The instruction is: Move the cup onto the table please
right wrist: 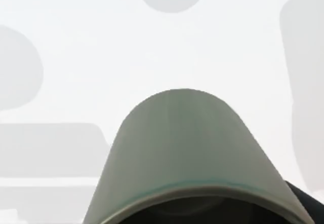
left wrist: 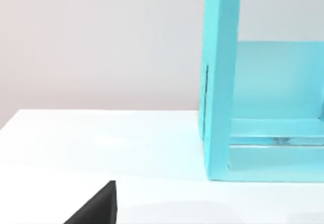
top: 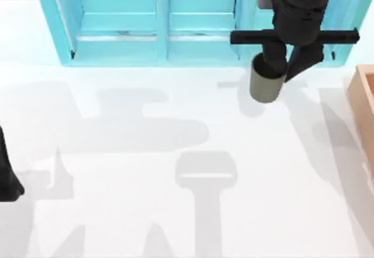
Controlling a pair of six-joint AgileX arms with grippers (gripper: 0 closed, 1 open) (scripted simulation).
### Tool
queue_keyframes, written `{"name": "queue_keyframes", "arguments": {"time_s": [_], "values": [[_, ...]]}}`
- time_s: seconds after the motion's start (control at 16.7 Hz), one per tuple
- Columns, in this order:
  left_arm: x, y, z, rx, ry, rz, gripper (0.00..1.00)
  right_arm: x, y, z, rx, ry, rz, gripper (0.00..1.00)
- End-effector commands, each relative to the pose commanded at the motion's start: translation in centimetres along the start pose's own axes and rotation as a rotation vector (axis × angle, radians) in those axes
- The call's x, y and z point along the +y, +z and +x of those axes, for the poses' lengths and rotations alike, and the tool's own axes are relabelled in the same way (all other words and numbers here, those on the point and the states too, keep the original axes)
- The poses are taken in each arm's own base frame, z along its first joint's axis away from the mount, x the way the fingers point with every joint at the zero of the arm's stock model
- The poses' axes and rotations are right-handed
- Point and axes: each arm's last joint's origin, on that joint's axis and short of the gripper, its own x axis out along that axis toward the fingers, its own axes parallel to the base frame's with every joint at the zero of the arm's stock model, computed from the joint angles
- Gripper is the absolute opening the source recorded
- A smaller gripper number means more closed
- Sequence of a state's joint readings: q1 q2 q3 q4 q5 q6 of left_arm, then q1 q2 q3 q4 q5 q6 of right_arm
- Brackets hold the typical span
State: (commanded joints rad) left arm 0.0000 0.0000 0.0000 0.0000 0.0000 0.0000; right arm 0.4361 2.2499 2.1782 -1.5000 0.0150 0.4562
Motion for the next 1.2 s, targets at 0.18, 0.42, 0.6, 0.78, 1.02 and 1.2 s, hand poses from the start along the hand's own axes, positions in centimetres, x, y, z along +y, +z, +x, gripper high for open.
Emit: {"name": "queue_keyframes", "arguments": {"time_s": [0.18, 0.42, 0.6, 0.78, 1.02, 1.2], "values": [[0.0, 0.0, 0.0, 0.000, 0.000, 0.000, 1.00, -0.1, 0.1, 0.1, 0.001, 0.003, 0.005, 0.00], [0.0, 0.0, 0.0, 0.000, 0.000, 0.000, 1.00, 0.4, 0.1, 2.6, -0.003, 0.002, -0.001, 0.00], [0.0, 0.0, 0.0, 0.000, 0.000, 0.000, 1.00, 0.8, 0.1, 5.5, -0.001, 0.000, 0.002, 0.00], [0.0, 0.0, 0.0, 0.000, 0.000, 0.000, 1.00, 0.9, 0.0, 6.4, 0.000, 0.000, 0.000, 0.00], [0.0, 0.0, 0.0, 0.000, 0.000, 0.000, 1.00, 0.9, 0.0, 6.4, 0.000, 0.000, 0.000, 0.08], [0.0, 0.0, 0.0, 0.000, 0.000, 0.000, 1.00, 0.9, 0.0, 6.4, 0.000, 0.000, 0.000, 0.30]]}}
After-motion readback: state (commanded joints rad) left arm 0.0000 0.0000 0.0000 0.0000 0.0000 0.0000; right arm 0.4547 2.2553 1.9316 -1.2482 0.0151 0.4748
